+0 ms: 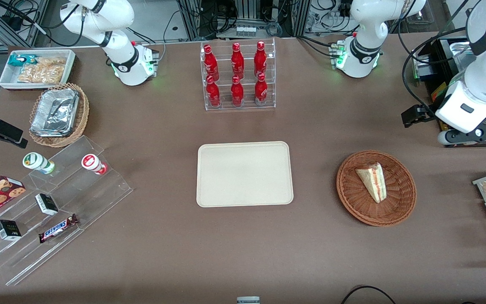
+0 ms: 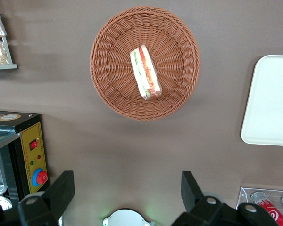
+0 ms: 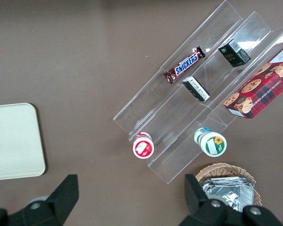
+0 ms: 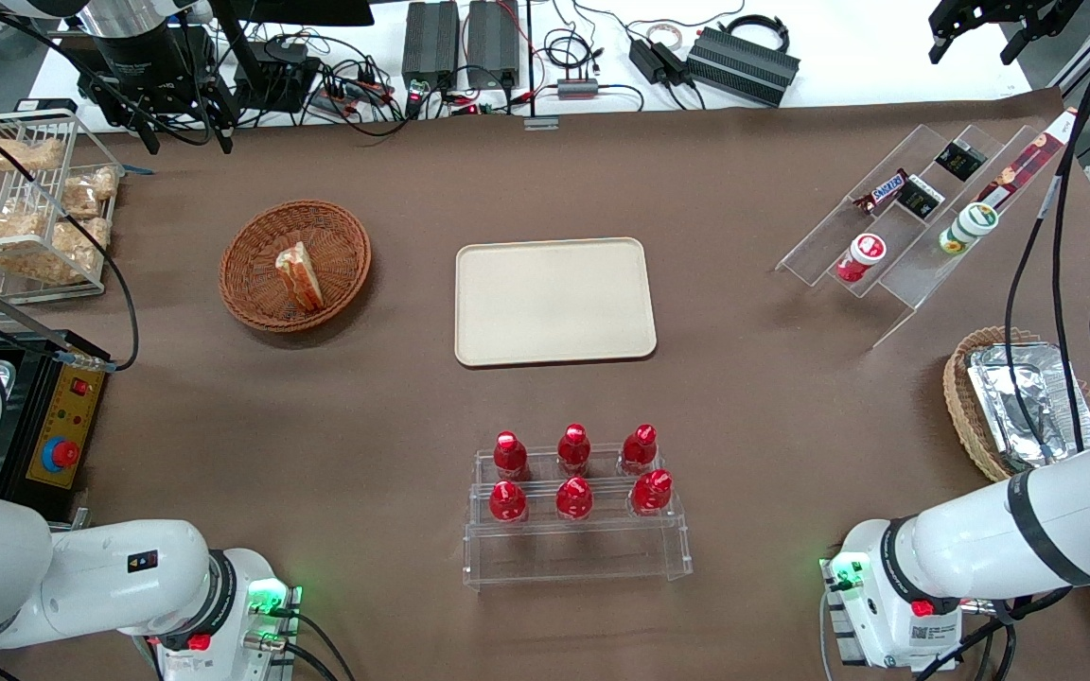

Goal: Place sandwich from basket to tray
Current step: 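Move the left gripper down over the sandwich in the wicker basket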

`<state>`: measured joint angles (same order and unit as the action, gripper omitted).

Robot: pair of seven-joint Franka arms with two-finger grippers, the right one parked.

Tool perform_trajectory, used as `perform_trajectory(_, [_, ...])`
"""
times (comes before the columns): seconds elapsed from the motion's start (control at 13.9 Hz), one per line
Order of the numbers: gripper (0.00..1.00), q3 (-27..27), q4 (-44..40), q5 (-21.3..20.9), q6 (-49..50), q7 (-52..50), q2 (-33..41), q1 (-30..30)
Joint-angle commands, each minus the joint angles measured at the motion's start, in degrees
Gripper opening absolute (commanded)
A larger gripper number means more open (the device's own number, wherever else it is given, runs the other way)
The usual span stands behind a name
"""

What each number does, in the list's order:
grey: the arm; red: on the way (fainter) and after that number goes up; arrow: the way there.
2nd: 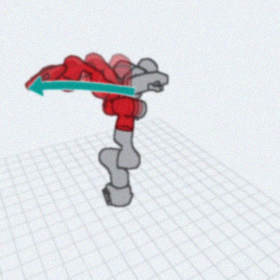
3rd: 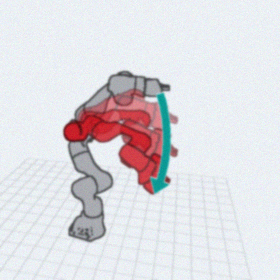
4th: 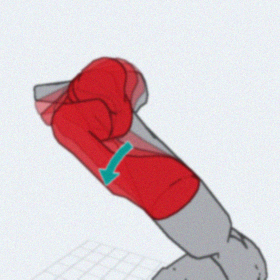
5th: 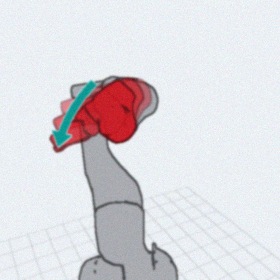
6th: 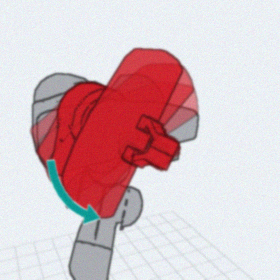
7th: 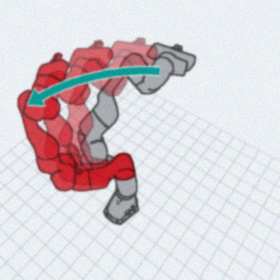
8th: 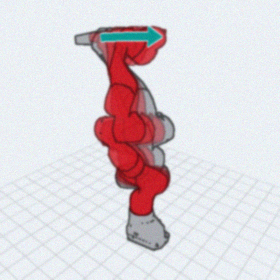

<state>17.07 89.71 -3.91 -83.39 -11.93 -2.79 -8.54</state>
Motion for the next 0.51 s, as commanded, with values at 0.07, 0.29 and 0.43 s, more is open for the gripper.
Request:
perform_trajectory(0.07, [1.00, -0.02, 0.38, 1.00, -0.28, 0.59, 0.41, 0.01])
perform_trajectory(0.29, [1.00, -0.46, 5.53, 0.13, -4.38, 0.59, -0.02, -0.07])
perform_trajectory(0.43, [1.00, -0.98, 12.30, -0.05, -11.84, 0.59, -0.03, -0.51])
